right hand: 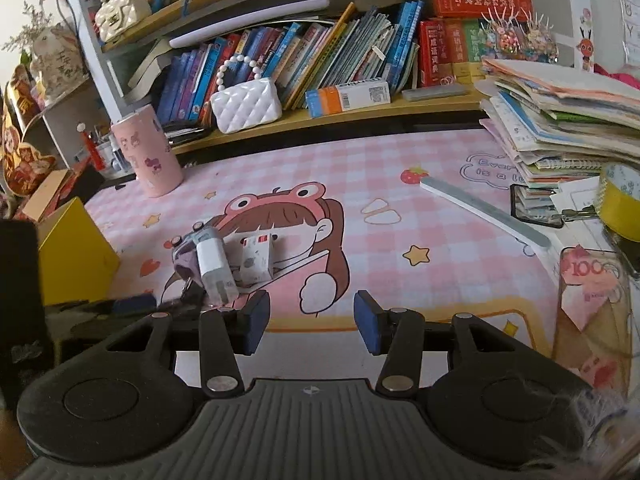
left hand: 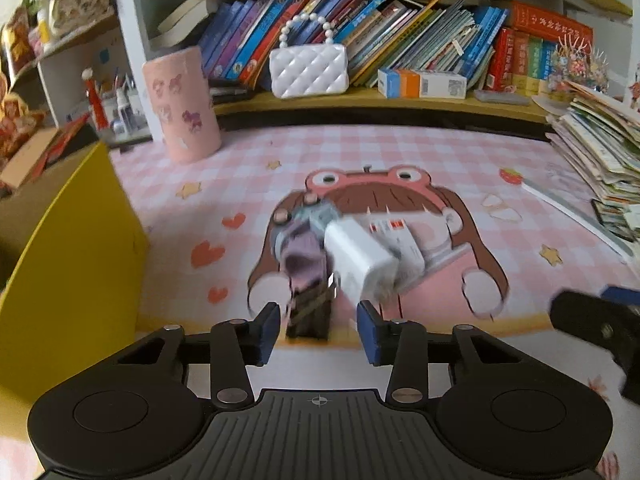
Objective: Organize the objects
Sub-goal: 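Grasp the black binder clip with left tool while right tool grasps white charger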
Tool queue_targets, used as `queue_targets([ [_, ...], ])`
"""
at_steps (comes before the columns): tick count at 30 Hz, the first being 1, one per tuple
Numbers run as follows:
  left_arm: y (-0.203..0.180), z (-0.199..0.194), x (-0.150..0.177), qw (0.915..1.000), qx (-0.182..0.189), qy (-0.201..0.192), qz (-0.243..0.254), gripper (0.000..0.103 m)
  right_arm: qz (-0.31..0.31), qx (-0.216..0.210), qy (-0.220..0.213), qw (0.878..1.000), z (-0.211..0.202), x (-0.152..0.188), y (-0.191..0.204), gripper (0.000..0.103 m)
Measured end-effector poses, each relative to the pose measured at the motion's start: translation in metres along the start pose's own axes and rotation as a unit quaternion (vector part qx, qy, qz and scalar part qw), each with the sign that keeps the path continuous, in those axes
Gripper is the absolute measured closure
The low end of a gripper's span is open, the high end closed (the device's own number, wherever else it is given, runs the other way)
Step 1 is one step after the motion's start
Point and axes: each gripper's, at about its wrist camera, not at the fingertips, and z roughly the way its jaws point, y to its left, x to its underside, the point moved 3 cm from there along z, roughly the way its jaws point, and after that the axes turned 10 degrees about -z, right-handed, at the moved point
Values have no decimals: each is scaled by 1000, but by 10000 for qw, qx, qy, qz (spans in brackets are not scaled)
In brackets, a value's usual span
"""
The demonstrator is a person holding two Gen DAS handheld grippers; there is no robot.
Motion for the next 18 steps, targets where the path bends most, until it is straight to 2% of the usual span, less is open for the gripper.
queue_targets([
  [2,-5,7,-5,9997,-176,-90,134,65,96,-56,17,9999,5,-1,-3,58],
  [4,-7,12,-5,9992,-345,-85,160,71,158,-83,-6,9998,7,-3,-5,58],
  [9,-16,19,-3,9985,-471,-83,273,81,208,-175,-90,9996,9,-8,-8,58],
  [13,-14,28,-3,9984,-479,26,307,90,244,-261,-58,9993,12,-8,-10,58],
  [18,-2,23,-7,9993,-330,100,120,94,209,-374,23,9991,22,-10,-8,58],
])
